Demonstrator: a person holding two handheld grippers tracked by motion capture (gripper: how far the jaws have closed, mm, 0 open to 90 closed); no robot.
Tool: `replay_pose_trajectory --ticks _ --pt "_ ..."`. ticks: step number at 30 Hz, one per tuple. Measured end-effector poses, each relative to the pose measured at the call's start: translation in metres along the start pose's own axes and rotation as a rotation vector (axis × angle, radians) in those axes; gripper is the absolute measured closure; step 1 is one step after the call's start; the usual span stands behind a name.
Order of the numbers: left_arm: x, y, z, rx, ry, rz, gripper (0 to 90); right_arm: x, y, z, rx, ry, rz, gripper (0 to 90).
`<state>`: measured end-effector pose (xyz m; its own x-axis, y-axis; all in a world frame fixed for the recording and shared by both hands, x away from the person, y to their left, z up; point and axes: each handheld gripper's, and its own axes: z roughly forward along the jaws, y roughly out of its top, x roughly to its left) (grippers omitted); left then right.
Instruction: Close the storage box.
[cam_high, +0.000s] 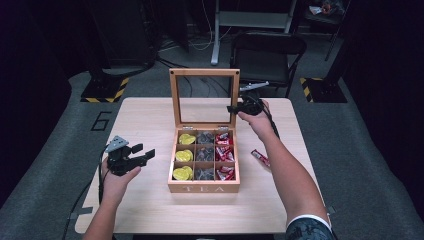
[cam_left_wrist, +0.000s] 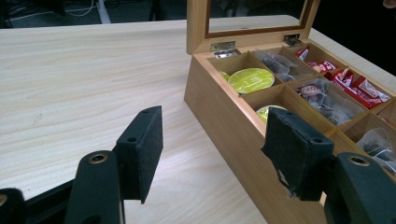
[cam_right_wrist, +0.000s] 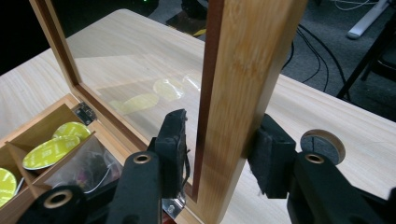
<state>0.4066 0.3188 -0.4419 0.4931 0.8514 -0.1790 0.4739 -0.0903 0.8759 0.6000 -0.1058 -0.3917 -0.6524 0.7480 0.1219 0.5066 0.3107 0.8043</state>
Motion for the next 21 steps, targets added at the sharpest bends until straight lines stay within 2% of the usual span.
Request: replay_pose_trajectory --ticks 7,10,12,14,18,21 --pt "-0.003 0.006 0.002 -0.004 -0.007 0.010 37.5 0.004 -0.002 -0.007 -0.011 0.001 -0.028 60.5" --pt "-0.005 0.008 0.003 -0.007 -0.013 0.002 37.4 0.009 -0.004 -0.011 -0.009 0.002 -0.036 60.5" --pt "-0.006 0.010 0.004 -0.004 -0.019 0.007 37.2 0.010 -0.004 -0.013 -0.013 0.000 -0.061 60.4" --pt "-0.008 0.012 0.004 -0.010 -0.022 0.006 37.2 0.012 -0.005 -0.015 -0.012 0.005 -0.056 60.3" --pt "-0.009 0.018 0.005 -0.017 -0.032 0.003 37.3 0.016 -0.005 -0.019 -0.016 0.002 -0.090 59.3" --pt "-0.011 0.024 0.007 -0.009 -0.037 0.023 37.2 0.020 -0.005 -0.025 -0.033 0.014 -0.097 58.2"
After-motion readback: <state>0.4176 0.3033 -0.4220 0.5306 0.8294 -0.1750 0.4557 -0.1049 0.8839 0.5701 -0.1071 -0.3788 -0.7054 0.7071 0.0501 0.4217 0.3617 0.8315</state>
